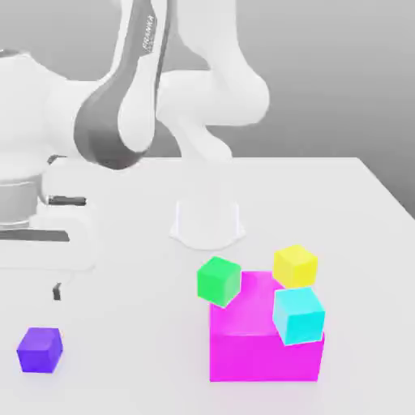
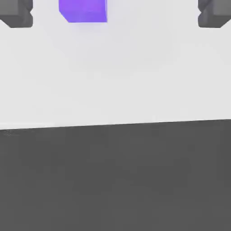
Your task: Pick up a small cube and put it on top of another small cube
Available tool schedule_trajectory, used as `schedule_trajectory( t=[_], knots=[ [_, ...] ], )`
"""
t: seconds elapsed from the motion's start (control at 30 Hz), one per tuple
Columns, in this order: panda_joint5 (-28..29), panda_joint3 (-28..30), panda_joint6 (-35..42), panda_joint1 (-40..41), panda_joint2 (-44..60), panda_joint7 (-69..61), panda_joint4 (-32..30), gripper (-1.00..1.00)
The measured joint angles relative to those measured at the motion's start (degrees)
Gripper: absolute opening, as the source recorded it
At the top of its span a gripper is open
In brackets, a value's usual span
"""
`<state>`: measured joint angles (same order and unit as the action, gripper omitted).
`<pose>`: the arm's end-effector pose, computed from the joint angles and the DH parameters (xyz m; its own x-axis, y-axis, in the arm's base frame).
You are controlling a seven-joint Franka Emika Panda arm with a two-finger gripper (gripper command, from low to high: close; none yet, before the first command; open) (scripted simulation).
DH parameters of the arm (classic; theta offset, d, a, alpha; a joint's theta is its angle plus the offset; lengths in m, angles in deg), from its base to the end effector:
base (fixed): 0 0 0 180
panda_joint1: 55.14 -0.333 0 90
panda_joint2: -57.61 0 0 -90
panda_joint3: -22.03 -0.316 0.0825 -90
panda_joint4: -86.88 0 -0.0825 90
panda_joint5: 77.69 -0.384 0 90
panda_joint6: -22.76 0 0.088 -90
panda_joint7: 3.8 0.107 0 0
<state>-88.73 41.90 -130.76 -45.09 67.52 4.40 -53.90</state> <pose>0.4195 -0.2520 0.2383 0.6739 -0.7367 0.0551 -0.7353 -0.6761 -0.0462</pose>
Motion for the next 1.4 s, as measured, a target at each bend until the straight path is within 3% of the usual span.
schedule_trajectory(
  t=[0.23, 0.27, 0.5, 0.7, 1.03, 1.4],
  knots=[
    [-7.3, -6.5, -9.0, 7.8, 14.6, -8.3, 1.3, 0.0],
    [-7.9, -7.3, -9.9, 8.5, 15.6, -8.8, 1.6, -1.0],
    [-7.8, -7.2, -9.6, 8.4, 15.4, -8.7, 1.5, -1.0],
    [-0.7, -2.8, -1.6, 3.3, 4.2, -2.0, -1.5, -1.0],
    [2.5, -13.3, 9.4, -12.7, -16.8, 17.4, -10.6, -1.0],
    [2.6, -30.7, 20.7, -23.6, -38.6, 36.4, -20.5, -1.0]
  ],
)
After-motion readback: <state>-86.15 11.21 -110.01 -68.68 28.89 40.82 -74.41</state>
